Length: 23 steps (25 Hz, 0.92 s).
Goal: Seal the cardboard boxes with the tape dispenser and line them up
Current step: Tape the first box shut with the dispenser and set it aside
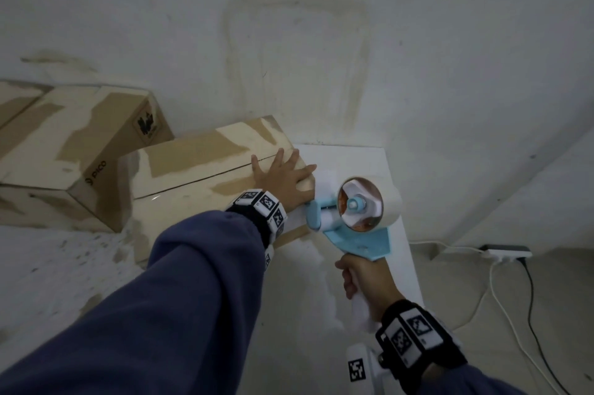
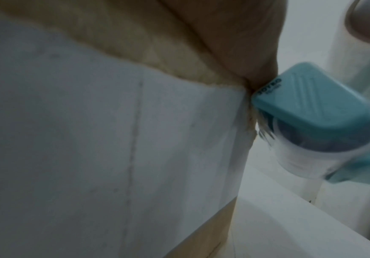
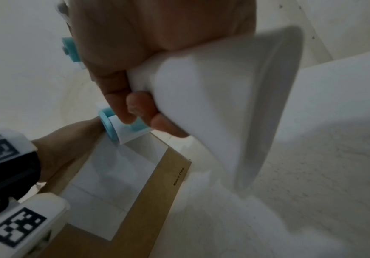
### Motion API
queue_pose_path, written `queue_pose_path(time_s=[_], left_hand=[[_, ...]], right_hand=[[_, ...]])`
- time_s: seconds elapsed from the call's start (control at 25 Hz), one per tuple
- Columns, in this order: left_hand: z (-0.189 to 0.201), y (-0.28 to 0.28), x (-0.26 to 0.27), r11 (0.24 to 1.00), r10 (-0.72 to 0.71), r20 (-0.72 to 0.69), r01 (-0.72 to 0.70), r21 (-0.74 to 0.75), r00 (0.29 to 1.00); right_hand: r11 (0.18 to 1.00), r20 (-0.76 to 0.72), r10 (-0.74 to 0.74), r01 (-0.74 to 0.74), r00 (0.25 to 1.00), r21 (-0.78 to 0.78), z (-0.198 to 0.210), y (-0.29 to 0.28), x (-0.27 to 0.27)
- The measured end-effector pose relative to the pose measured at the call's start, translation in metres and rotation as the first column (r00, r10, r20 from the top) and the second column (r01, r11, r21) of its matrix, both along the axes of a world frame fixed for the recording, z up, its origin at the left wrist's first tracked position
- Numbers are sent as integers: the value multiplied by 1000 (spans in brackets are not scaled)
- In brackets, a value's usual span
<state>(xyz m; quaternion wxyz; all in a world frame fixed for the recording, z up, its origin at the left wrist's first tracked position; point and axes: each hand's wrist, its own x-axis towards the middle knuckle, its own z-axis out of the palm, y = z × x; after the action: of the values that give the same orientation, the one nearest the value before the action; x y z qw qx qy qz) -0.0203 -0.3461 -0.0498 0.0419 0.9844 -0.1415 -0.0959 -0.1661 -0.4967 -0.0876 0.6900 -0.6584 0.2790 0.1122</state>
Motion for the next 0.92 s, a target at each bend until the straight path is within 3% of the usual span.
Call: queue_pose_path(time_s=[0.28, 0.44, 0.52, 0.72, 0.92], left_hand=[[8, -4, -2, 1000, 7, -28, -6, 21, 1000], [7, -6, -5, 999, -40, -30, 39, -17, 999], [4, -8, -6, 998, -47, -2, 47, -49, 999], [-4, -9, -14, 995, -99, 90, 98, 13, 991], [-3, -2, -7, 978, -205, 56, 202, 47, 977]], right_hand=[[994, -42, 2, 2, 999, 109, 7, 0, -2], [995, -62, -35, 41, 997, 94, -4, -4, -15], [1000, -17, -21, 21, 1000, 14, -8, -12, -15], [937, 31, 252, -236, 967, -260, -10, -41, -22], [865, 33, 431, -403, 902, -299, -14, -54, -34]])
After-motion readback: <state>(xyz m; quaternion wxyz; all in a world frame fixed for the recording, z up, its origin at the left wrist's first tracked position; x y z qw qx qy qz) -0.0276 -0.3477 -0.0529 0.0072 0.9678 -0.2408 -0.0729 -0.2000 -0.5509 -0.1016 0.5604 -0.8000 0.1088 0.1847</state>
